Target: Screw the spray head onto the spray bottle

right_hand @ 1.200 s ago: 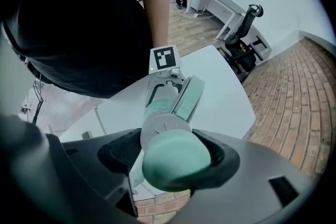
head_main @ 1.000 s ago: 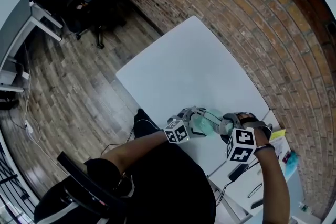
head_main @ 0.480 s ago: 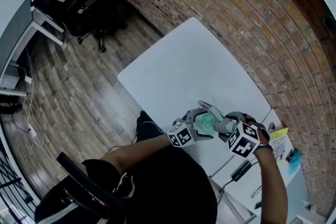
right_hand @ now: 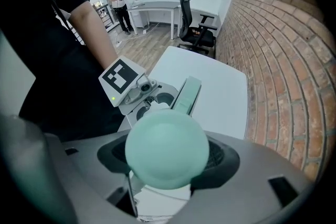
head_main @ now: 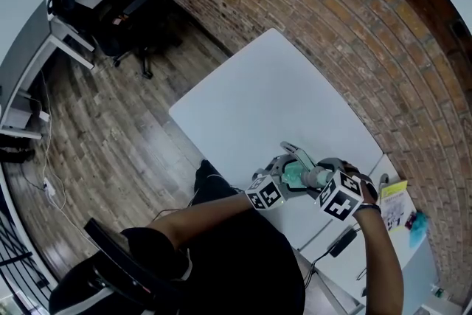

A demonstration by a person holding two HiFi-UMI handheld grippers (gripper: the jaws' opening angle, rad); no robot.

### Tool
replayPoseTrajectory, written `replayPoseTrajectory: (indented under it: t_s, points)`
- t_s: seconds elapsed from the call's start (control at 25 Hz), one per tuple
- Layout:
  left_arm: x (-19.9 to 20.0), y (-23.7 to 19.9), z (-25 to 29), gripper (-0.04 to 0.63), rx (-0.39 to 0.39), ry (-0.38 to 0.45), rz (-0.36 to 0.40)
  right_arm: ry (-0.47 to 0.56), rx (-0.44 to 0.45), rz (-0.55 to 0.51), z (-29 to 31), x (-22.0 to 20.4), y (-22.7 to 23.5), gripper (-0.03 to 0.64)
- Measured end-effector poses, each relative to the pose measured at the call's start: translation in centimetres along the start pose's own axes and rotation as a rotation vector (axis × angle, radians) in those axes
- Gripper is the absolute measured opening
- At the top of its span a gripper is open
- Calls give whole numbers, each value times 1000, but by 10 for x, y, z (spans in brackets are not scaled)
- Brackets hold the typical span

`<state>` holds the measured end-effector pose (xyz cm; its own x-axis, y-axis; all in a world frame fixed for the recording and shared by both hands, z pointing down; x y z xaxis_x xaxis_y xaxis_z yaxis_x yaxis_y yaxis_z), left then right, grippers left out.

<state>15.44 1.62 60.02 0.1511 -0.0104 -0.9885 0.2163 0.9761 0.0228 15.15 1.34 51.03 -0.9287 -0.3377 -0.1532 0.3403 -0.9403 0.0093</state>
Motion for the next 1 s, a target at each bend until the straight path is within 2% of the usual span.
replayPoseTrajectory:
  t_s: [0.12, 0.2, 0.48, 0.56, 0.88, 1.0]
  points:
    - [0, 0, 0, 462, -2, -15, -7, 7, -1, -14, 0, -1, 0, 284]
    - [-1, 1, 1, 457, -4, -19, -12, 1, -10, -62, -5, 0, -1, 284]
    - [-2, -3, -3, 449, 7, -15, -26, -84, -51, -371, -25, 2, 0, 284]
    - [-1, -1, -2, 445, -2, -21, -17, -116, -46, -423, -20, 2, -2, 284]
    - [2, 3, -2, 422, 8, -23, 42, -118, -15, -403, -11, 3, -4, 282]
    - [2, 3, -3, 416, 13, -25, 37, -107, -22, -343, -11, 4, -4, 282]
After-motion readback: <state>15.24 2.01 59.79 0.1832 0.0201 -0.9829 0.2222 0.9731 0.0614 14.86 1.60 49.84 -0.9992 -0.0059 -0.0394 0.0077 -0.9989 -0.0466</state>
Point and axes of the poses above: the fingertips, and each gripper's own axes: z forward along the fingers, y to its right, x out of its top, the point moved 3 cm from there along -z, backward along the fingers, and after that the axes turned 2 degrees about z, right-handed, at the moved point
